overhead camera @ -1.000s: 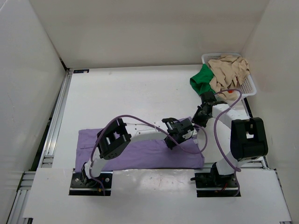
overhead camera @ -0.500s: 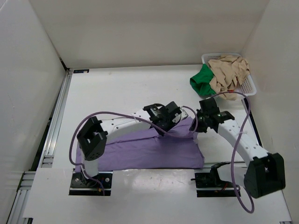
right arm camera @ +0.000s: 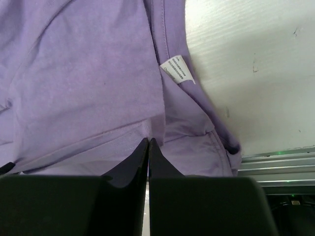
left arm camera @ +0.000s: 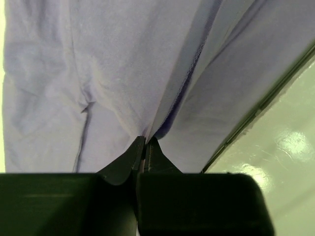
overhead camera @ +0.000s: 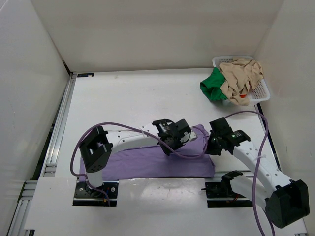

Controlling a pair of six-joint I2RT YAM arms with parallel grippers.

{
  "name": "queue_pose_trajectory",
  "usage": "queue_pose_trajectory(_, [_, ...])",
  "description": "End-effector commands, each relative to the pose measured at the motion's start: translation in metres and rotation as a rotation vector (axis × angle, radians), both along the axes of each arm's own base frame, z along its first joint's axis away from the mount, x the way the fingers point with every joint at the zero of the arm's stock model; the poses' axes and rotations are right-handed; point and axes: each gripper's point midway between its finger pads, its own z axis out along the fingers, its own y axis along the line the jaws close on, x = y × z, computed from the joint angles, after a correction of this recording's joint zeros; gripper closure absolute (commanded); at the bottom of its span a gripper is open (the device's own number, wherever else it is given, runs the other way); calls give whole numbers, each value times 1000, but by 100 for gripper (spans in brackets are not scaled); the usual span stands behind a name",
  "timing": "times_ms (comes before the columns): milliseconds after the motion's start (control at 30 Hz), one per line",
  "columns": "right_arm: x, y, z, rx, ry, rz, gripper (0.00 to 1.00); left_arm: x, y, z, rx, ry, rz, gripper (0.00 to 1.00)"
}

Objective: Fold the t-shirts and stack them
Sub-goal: Fold the other side of the tshirt into a rectangle

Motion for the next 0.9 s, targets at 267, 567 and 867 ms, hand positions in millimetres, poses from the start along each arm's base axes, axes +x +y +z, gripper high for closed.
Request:
queue_pose_trajectory(267, [-36, -10, -26, -47, 90, -17, 100, -10, 5, -16, 40, 51, -14, 87])
queue_pose_trajectory(567, [-36, -5, -30, -31, 97, 29, 77, -25, 16, -32, 93, 111, -31, 71])
queue_pose_trajectory(867, [-24, 6, -12, 49, -10, 50, 83, -53, 27, -28, 104, 222, -63, 61])
